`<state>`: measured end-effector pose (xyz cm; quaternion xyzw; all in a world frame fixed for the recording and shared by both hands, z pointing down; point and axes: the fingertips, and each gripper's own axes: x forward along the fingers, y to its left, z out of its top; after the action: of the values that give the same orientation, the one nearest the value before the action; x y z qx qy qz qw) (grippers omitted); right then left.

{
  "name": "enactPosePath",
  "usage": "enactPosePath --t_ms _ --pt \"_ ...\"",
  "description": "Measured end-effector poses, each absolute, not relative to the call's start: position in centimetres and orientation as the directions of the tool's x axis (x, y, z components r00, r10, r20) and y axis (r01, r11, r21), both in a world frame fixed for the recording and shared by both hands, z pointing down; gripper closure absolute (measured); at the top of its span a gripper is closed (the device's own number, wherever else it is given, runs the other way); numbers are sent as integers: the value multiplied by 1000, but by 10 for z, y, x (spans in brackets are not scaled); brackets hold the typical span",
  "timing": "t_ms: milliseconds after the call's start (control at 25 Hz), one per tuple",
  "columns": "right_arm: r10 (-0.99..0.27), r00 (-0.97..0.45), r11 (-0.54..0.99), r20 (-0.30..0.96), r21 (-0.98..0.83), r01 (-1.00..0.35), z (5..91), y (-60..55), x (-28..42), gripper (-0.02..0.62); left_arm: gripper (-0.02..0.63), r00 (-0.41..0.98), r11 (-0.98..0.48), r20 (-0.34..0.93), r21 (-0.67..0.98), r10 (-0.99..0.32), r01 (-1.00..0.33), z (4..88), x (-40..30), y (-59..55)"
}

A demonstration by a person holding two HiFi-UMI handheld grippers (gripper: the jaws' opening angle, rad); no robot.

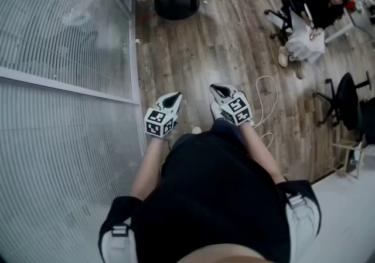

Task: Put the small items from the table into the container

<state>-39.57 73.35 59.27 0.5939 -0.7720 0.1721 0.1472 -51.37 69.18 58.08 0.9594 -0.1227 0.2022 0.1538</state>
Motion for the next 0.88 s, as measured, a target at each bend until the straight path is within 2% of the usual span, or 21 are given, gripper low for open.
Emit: enactPosePath --t_ms 880 --pt "-878 -297 300 375 -53 -953 560 707 -420 571 603 907 -946 386 194 -169 -259 551 -498 683"
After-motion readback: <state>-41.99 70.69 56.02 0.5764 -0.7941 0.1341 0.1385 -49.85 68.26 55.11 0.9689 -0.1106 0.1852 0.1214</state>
